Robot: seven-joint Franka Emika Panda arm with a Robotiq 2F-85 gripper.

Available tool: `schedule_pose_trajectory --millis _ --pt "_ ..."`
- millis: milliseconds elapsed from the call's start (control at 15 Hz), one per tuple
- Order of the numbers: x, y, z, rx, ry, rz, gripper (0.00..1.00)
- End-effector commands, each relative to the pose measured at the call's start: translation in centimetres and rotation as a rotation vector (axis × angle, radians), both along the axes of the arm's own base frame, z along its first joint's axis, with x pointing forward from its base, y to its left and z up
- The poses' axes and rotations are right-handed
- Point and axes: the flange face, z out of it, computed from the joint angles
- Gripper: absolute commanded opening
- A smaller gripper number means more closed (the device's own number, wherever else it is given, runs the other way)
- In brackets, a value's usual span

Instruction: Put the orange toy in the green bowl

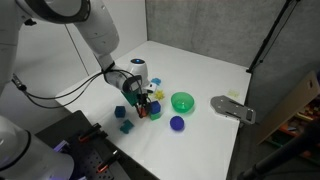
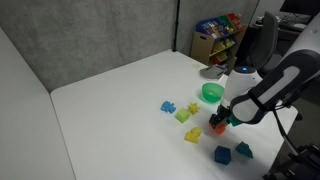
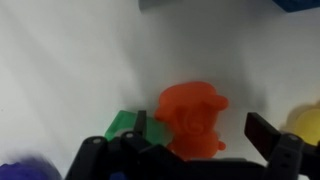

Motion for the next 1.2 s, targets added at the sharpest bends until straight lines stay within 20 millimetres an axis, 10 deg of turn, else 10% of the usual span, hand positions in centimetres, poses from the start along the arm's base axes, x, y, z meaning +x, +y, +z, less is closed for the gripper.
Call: schedule_pose_trajectory --millis 0,533,1133 --pt "0.5 0.3 -1.9 0.003 -0.032 -0.007 1.0" --pt "0.7 1.3 0.7 0.083 -0.062 0.015 0.34" --pt "5.5 0.4 8.6 0.219 -0.118 0.006 0.13"
